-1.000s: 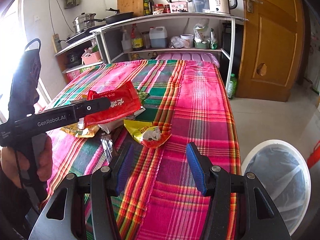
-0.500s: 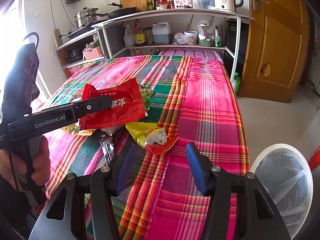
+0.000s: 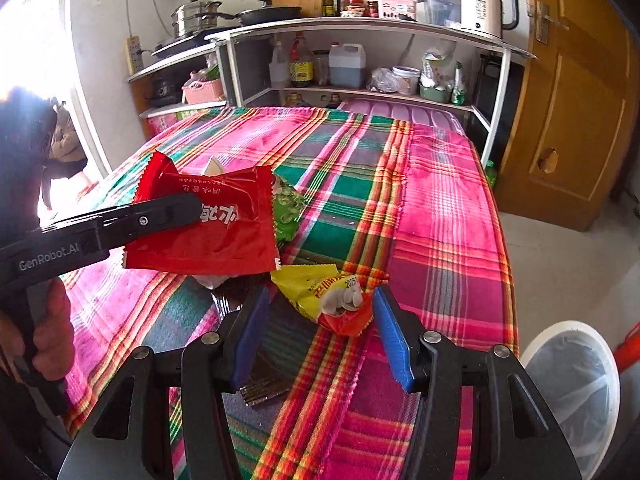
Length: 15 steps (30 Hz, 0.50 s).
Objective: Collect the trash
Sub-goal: 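Grasp the red chip bag with the left tool while the right tool grasps the yellow chip packet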
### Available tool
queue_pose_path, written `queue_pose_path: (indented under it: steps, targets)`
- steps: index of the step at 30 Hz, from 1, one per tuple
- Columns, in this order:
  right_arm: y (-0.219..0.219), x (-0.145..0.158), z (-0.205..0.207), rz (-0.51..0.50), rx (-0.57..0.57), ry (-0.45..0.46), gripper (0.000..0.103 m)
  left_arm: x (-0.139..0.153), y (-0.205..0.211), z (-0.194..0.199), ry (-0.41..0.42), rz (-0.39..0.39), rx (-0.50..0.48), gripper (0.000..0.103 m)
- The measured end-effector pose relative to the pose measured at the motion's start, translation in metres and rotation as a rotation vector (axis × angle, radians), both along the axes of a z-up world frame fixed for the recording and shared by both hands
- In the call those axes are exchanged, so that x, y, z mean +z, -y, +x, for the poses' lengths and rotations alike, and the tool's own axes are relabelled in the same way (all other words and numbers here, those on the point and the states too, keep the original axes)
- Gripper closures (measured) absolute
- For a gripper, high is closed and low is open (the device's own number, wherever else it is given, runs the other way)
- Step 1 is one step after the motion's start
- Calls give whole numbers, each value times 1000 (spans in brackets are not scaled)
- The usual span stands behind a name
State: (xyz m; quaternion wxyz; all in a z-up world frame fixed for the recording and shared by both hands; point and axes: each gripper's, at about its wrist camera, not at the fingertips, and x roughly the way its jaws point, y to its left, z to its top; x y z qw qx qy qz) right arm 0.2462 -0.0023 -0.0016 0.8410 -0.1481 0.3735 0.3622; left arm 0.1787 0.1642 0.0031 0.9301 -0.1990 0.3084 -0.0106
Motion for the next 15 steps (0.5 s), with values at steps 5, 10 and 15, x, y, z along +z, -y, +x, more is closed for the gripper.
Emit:
queue_pose_path:
  steps: [5, 10, 15]
  targets:
    - [-8, -10, 7, -41, 4, -12, 62, -3, -2, -5, -6, 11, 2, 81]
    - [-7, -12, 5, -41, 3, -14, 72, -1, -7, -11, 8, 20, 19, 81]
    - [-5, -11, 0, -32, 3, -16, 75, 2, -7, -17, 17, 26, 22, 81]
